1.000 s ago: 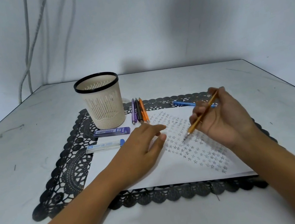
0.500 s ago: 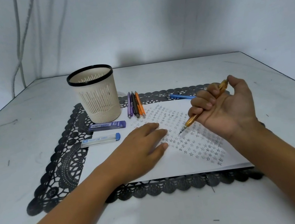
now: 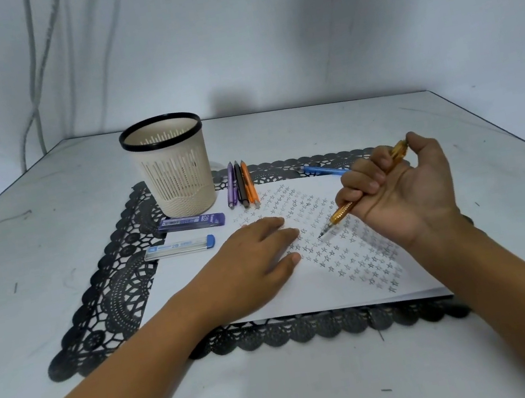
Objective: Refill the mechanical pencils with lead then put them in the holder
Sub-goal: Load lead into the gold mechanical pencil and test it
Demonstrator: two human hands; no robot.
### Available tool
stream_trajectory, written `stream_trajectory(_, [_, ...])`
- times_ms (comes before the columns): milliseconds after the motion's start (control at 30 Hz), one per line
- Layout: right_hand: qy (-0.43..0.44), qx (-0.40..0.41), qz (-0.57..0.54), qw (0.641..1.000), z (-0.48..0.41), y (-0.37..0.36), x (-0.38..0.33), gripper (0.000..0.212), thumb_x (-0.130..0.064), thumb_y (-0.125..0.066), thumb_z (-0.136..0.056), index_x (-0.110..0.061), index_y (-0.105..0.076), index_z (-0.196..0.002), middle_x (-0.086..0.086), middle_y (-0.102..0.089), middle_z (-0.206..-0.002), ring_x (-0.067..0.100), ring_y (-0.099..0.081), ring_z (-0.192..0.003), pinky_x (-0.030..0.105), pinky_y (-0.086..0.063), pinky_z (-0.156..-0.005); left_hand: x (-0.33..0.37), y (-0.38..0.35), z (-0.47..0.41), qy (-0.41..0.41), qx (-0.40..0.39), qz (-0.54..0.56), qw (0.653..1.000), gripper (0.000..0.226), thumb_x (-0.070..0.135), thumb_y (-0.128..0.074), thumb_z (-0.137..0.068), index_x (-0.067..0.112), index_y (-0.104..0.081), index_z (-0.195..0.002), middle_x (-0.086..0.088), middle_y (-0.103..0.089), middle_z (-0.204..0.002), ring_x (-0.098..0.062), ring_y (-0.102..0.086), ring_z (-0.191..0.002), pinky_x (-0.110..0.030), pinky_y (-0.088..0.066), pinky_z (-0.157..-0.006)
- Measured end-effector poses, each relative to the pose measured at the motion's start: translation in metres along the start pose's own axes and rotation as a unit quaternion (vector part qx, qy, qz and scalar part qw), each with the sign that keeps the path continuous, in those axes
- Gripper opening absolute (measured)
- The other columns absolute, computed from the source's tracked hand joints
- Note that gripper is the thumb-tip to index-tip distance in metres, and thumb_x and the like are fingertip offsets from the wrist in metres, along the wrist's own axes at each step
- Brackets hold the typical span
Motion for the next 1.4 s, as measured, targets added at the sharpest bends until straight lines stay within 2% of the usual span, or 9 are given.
stream_trajectory(400, [0.003, 0.005, -0.002, 1.000, 0.000, 0.002, 0.000, 0.037, -0.044, -0.040, -0.072, -0.013, -0.033, -0.052, -0.001, -0.025, -0.050, 0.012, -0.026, -0.042, 0.023, -0.031, -0.044, 0.001, 0.002, 0.000, -0.005, 0.011, 0.005, 1.000, 0.043, 0.039, -0.039, -0.095, 0.025, -0.040, -0.136, 0.002, -0.032, -0.147, -0.010, -0.027, -0.133, -0.015, -0.016, -0.105])
stream_trajectory(600, [0.002, -0.009, 0.008, 1.000, 0.001, -0.003, 0.004, 0.042, -0.046, -0.037, -0.079, -0.013, -0.033, -0.053, -0.001, -0.025, -0.051, 0.012, -0.025, -0.044, 0.022, -0.031, -0.046, 0.010, 0.014, 0.001, -0.020, 0.054, 0.110, 0.992, 0.035, 0.048, -0.044, -0.091, 0.025, -0.059, -0.113, 0.012, -0.057, -0.114, 0.001, -0.049, -0.105, -0.018, -0.038, -0.092])
stream_trajectory(833, [-0.015, -0.035, 0.009, 0.999, 0.005, -0.015, 0.020, 0.047, -0.050, -0.034, -0.084, -0.013, -0.034, -0.055, 0.000, -0.027, -0.051, 0.012, -0.027, -0.045, 0.023, -0.032, -0.048, 0.012, 0.023, 0.001, -0.010, 0.099, 0.172, 0.980, 0.010, 0.030, -0.055, -0.089, 0.023, -0.062, -0.090, 0.009, -0.062, -0.091, -0.002, -0.052, -0.086, -0.018, -0.041, -0.077])
stream_trajectory(967, [-0.004, -0.024, 0.025, 0.999, 0.005, -0.013, 0.021, 0.050, -0.053, -0.034, -0.087, -0.012, -0.043, -0.062, 0.002, -0.037, -0.055, 0.014, -0.038, -0.050, 0.028, -0.039, -0.059, 0.008, 0.026, 0.002, 0.005, 0.115, 0.195, 0.974, 0.004, 0.025, -0.057, -0.088, 0.025, -0.059, -0.084, 0.006, -0.063, -0.088, -0.001, -0.052, -0.086, -0.009, -0.038, -0.071])
stream_trajectory(1033, [0.000, -0.022, 0.073, 0.997, 0.006, -0.013, 0.020, 0.048, -0.055, -0.037, -0.088, -0.012, -0.052, -0.072, 0.005, -0.049, -0.060, 0.017, -0.051, -0.058, 0.034, -0.045, -0.069, 0.005, 0.028, 0.004, 0.017, 0.126, 0.209, 0.970, 0.005, 0.023, -0.057, -0.088, 0.025, -0.059, -0.084, 0.007, -0.064, -0.088, 0.001, -0.051, -0.087, -0.005, -0.036, -0.071])
stream_trajectory(1100, [-0.001, -0.025, 0.183, 0.983, 0.006, -0.014, 0.019, 0.039, -0.048, -0.042, -0.088, -0.013, -0.056, -0.085, 0.006, -0.057, -0.070, 0.019, -0.058, -0.070, 0.038, -0.048, -0.072, -0.002, 0.031, 0.004, 0.034, 0.139, 0.228, 0.963, 0.005, 0.023, -0.057, -0.088, 0.024, -0.060, -0.085, 0.008, -0.064, -0.089, 0.003, -0.051, -0.086, -0.003, -0.036, -0.071])
stream_trajectory(1233, [-0.027, -0.047, 0.428, 0.902, 0.006, -0.018, 0.023, 0.016, -0.019, -0.052, -0.091, -0.009, -0.058, -0.103, 0.007, -0.061, -0.085, 0.018, -0.060, -0.073, 0.029, -0.051, -0.060, -0.013, 0.038, 0.005, 0.053, 0.169, 0.241, 0.954, 0.005, 0.025, -0.056, -0.088, 0.024, -0.061, -0.086, 0.006, -0.064, -0.089, 0.000, -0.054, -0.083, -0.012, -0.041, -0.075])
stream_trajectory(1333, [-0.078, -0.081, 0.440, 0.891, 0.012, -0.023, 0.032, 0.011, -0.007, -0.052, -0.091, -0.004, -0.058, -0.099, 0.011, -0.066, -0.083, 0.019, -0.066, -0.068, 0.026, -0.056, -0.061, -0.009, 0.041, 0.006, 0.038, 0.177, 0.220, 0.959, 0.003, 0.024, -0.057, -0.088, 0.024, -0.060, -0.087, 0.006, -0.064, -0.090, 0.000, -0.053, -0.085, -0.008, -0.039, -0.073])
stream_trajectory(1400, [-0.068, -0.084, 0.439, 0.892, 0.012, -0.026, 0.024, 0.009, -0.005, -0.050, -0.091, -0.003, -0.058, -0.096, 0.013, -0.068, -0.082, 0.020, -0.069, -0.071, 0.027, -0.057, -0.065, -0.006, 0.041, 0.006, 0.025, 0.166, 0.195, 0.966, 0.009, 0.026, -0.056, -0.089, 0.023, -0.060, -0.096, 0.006, -0.062, -0.096, 0.002, -0.052, -0.088, -0.003, -0.035, -0.075])
Point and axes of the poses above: each hand's wrist, its own z-axis away from the middle knuckle, its own y-axis out of the back of the hand, x = y × z, the point moved 10 cm from there along -z, towards the middle knuckle
